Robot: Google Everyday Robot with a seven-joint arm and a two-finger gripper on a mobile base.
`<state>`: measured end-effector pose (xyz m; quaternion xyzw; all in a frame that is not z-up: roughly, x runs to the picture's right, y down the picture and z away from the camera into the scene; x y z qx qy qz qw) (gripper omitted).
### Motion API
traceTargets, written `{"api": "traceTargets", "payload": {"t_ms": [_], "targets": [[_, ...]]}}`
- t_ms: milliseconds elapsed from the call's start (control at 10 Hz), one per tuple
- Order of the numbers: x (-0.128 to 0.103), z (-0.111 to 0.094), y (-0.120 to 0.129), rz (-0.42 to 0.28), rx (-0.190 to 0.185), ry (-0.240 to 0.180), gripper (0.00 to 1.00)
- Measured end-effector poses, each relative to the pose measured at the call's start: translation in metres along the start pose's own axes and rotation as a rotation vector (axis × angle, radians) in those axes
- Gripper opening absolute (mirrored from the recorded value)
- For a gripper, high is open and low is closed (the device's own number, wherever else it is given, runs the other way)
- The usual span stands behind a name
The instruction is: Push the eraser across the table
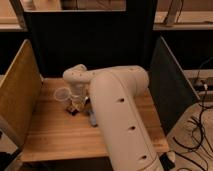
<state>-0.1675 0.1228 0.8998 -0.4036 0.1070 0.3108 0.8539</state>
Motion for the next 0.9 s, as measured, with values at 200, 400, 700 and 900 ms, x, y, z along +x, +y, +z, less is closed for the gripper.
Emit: {"api": "traceTargets", "payload": {"t_ms": [200,400,700,900], "targets": [[-0.006,-0.002,-0.002,-0.003,-0.005,-0.012,0.00],[-0.001,-0.020,-0.031,0.030,0.048,-0.033,0.00],[0.063,-0.073,-0.098,0.202,0.172,-0.037,0.00],[0.111,-0.104,-0.124,0.334,0.208,-0.070,0.00]]}}
